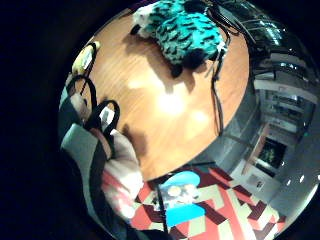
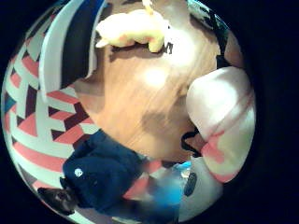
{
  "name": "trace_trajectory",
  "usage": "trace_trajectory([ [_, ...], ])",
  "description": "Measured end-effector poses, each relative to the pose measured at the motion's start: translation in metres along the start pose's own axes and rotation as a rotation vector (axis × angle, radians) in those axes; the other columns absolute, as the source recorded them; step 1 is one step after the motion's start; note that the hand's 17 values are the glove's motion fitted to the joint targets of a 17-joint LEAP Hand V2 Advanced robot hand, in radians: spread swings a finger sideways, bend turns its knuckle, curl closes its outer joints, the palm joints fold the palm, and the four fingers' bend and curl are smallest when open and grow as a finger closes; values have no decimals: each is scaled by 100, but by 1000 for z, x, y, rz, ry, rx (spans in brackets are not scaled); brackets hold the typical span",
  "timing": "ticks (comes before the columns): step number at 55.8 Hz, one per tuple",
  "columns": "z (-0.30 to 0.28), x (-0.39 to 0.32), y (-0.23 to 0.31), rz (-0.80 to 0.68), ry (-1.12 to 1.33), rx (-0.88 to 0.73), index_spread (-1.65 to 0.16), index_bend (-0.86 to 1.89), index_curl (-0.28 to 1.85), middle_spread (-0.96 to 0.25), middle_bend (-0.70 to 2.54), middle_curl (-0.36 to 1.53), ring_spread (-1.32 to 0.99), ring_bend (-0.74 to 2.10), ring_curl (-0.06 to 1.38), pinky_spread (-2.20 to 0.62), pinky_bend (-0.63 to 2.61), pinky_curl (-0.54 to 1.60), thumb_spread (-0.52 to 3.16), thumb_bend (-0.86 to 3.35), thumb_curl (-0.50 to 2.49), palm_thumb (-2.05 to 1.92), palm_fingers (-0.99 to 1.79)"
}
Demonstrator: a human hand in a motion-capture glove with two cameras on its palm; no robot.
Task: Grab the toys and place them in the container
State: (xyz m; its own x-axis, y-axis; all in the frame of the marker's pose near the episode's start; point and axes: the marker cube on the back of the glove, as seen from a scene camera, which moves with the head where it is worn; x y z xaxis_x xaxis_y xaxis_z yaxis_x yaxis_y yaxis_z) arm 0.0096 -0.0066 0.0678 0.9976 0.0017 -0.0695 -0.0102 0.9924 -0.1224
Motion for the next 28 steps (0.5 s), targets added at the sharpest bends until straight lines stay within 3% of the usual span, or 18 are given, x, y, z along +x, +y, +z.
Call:
trace_trajectory([
  [18,-109,8,86,53,20,143,-32,47,36,-22,87,57,-34,116,49,-36,98,41,50,20,75,79,111],
  [28,-161,-19,103,-24,-110,358,-32,56,45,-23,93,65,-34,121,53,-36,103,45,39,18,81,79,106],
])
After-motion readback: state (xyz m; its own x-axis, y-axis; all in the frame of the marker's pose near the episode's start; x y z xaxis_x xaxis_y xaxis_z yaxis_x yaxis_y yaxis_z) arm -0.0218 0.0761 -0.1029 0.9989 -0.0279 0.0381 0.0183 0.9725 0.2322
